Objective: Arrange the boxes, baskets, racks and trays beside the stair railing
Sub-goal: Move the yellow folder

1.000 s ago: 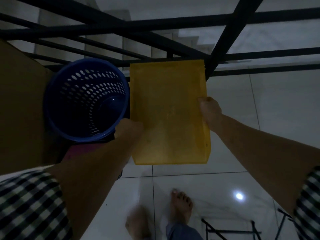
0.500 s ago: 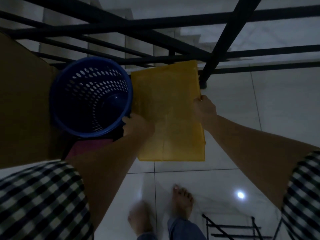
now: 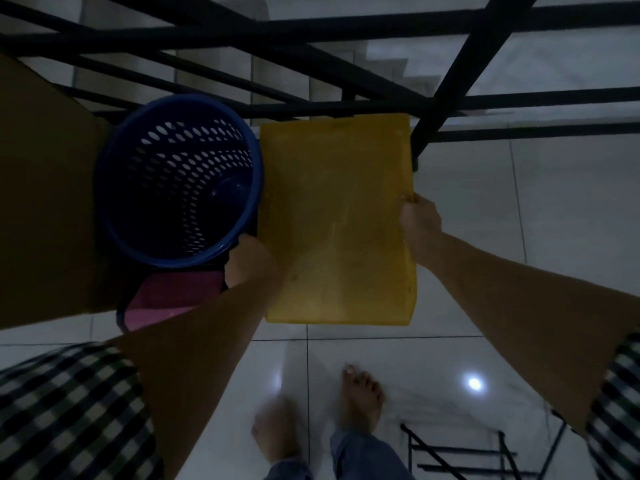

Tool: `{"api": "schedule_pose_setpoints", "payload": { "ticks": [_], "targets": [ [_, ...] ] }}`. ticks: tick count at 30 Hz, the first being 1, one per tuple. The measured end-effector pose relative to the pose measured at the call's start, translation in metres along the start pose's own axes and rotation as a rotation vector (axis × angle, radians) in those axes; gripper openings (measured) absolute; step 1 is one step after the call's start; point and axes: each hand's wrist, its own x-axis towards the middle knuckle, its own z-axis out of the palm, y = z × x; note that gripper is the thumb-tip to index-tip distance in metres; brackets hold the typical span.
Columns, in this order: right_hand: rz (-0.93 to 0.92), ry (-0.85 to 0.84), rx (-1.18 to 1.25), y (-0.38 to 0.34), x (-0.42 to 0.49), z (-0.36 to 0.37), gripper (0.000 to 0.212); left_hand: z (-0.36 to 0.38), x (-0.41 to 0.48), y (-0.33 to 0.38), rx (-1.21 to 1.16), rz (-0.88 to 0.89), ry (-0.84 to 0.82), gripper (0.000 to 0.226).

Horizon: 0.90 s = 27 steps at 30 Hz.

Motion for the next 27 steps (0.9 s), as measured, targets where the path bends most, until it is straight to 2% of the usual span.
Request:
{"api": "schedule_pose_setpoints", "payload": {
  "ticks": [7,12,17,19,21,23,27],
  "targets": [
    [-0.038,0.007,-0.051,-0.008,0.008,-0.003,0.040,-0.004,0.001,0.009,0.009,-0.015,0.009,0.046],
    [-0.126,0.055,-0.248,-0.008,0.008,0.009,0.033,0.003,0.011,0.002,0.010,0.000,-0.065,0.070],
    [-0.111,0.055,-0.240,-0.008,0.002,0.014,0.036,0.009,0.021,-0.004,-0.018,0.043,-0.105,0.033],
    [-0.098,0.062,-0.236,-0.008,0.001,0.012,0.046,0.009,0.023,-0.003,-0.032,0.055,-0.162,0.026],
    [-0.088,0.074,-0.229,-0.008,-0.003,0.011,0.061,0.008,0.024,-0.005,-0.036,0.022,-0.152,0.018],
    [-0.096,0.100,-0.238,-0.008,-0.010,0.013,0.073,0.001,0.015,-0.006,-0.014,0.015,-0.125,0.024],
    [-0.177,0.133,-0.304,-0.003,-0.037,0.012,0.087,-0.014,-0.009,-0.012,0.005,0.110,-0.081,0.061]
  ]
}}
